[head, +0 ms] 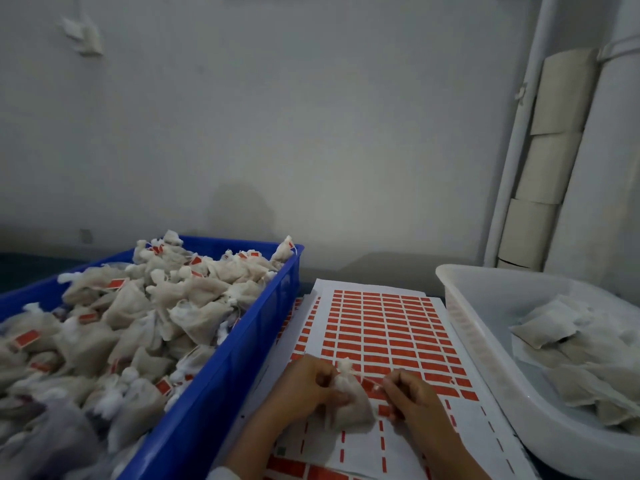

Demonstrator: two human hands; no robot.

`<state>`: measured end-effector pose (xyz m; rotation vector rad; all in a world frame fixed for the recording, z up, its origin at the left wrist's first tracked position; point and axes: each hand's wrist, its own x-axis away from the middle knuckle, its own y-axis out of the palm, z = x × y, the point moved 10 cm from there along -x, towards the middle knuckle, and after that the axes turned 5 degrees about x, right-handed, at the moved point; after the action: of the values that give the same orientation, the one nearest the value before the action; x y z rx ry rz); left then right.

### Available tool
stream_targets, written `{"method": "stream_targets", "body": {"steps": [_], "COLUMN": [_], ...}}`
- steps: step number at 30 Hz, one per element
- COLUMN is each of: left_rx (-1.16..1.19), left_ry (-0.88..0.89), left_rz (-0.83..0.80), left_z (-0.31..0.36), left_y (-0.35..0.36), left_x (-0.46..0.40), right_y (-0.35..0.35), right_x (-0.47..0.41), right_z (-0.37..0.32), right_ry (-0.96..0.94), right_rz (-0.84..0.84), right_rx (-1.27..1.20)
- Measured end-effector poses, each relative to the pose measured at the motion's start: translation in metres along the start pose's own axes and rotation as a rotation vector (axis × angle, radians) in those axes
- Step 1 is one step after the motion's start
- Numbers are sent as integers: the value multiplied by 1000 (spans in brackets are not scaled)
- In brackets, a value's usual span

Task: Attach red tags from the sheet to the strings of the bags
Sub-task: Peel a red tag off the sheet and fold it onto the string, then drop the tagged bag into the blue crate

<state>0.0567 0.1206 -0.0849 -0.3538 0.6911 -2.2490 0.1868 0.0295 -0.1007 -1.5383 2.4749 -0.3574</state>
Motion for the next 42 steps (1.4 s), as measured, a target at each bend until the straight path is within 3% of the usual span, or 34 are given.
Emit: {"method": "stream_targets", "body": {"steps": [2,3,4,6,7,10,14,18,21,24,30,33,36,39,42], "left_rx": [174,224,223,75,79,145,65,-83,-421,-489,-485,-539,-636,-810,-822], "left_ry": [27,120,120,44,40,84,3,-253,-546,-670,-634,-634,-503,-278,-80], "left_rz": [-276,-261,-80,487,664,923,1063,980,635,389,373,516,757,794,783], "left_z": [19,32,35,35,40,61,62,16,-12,-25,-32,-23,22,90,132], "left_y": [23,19,-1,-65,-85,-131,-193,-224,-226,-222,-208,-214,-224,-202,-155], "left_x": [3,-1,-5,6,17,34,46,54,48,45,35,41,51,50,51], "right_y": [0,0,-1,0,0,0,0,0,0,0,1,1,1,0,-1], "right_x": [0,0,0,-1,-2,-3,-4,-4,-4,-5,-5,-6,-6,-7,-5], "right_z": [0,1,2,4,6,7,8,8,8,9,8,9,8,6,3], "right_ry": [-4,-2,3,15,18,15,3,-23,-30,-40,-54,-40,-30,-30,-39], "right_rz": [-3,1,5,7,6,0,-1,-1,4,13,11,17,17,18,31], "right_rx": [7,14,18,14,10,1,31,60,66,92,117,100,95,86,67]}}
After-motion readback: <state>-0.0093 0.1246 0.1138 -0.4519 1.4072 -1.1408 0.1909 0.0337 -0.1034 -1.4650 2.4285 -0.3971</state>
